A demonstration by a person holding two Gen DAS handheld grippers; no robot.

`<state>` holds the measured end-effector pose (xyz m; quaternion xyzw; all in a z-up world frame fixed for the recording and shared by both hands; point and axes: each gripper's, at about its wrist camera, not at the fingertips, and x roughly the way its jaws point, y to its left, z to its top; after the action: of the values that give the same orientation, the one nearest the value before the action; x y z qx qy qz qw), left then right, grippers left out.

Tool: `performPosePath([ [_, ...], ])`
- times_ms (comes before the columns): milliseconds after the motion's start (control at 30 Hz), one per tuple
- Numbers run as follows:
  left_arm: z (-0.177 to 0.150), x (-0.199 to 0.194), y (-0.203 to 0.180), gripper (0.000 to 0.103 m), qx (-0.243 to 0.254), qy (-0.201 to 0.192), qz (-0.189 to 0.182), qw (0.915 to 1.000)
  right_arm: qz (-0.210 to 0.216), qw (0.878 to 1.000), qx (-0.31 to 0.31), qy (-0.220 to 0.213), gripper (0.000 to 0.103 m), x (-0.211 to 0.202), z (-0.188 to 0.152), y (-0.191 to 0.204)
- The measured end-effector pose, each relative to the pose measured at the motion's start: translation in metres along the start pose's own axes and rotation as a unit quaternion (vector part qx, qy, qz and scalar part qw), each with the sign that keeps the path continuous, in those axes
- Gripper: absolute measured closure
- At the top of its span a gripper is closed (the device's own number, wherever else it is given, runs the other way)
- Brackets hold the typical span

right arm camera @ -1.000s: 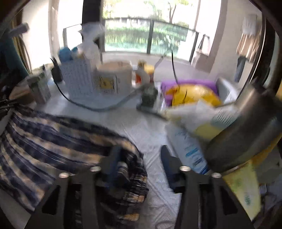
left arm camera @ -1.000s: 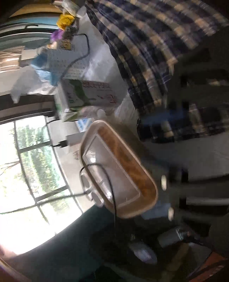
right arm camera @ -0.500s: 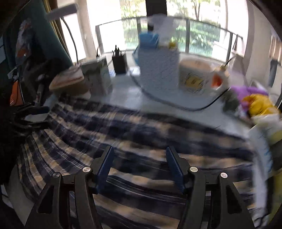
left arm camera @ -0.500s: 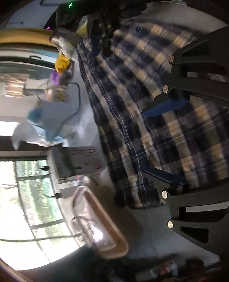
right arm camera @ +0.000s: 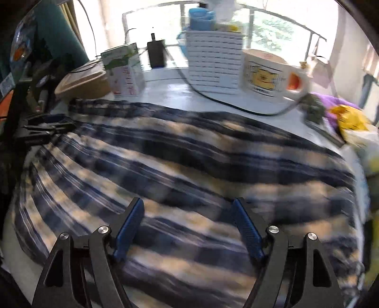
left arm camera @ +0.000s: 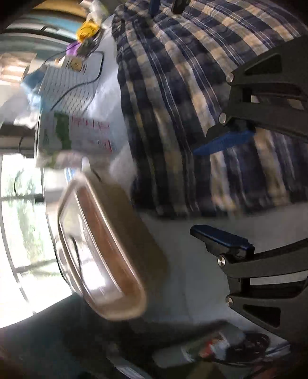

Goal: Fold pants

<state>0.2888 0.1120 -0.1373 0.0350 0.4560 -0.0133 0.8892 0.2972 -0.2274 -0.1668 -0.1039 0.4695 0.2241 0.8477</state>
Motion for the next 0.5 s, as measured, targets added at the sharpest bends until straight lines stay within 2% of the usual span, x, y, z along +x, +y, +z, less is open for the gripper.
performPosePath([
  [33,-0.004,-0.005,0.007,0.041,-0.007,-0.001,0.016,0.9998,-0.011,1.0,0.005,0.0,0.024,-0.004,-0.005,-0.005],
  [133,-0.011,-0.02,0.019,0.041,-0.022,-0.013,0.034,0.9991,-0.049,0.998,0.03,-0.014,0.024,-0.024,-0.017,-0.025],
  [267,-0.022,-0.063,0.008,0.041,-0.02,-0.048,0.02,0.9984,-0.062,0.995,0.057,-0.058,0.024,-0.062,-0.027,-0.029],
  [333,-0.029,-0.092,-0.016,0.041,-0.008,-0.077,-0.014,0.9969,-0.039,0.995,0.048,-0.072,0.024,-0.073,-0.031,-0.015],
  [400,-0.032,-0.103,-0.042,0.041,0.003,-0.091,-0.056,0.9943,-0.006,0.997,0.014,-0.074,0.025,-0.078,-0.036,0.01],
  [467,-0.045,-0.11,-0.081,0.041,0.031,-0.095,-0.108,0.9891,0.008,0.997,-0.021,-0.069,0.025,-0.075,-0.041,0.034],
  [500,-0.048,-0.108,-0.093,0.041,0.04,-0.091,-0.117,0.9882,0.012,0.997,-0.032,-0.065,0.025,-0.069,-0.043,0.042],
])
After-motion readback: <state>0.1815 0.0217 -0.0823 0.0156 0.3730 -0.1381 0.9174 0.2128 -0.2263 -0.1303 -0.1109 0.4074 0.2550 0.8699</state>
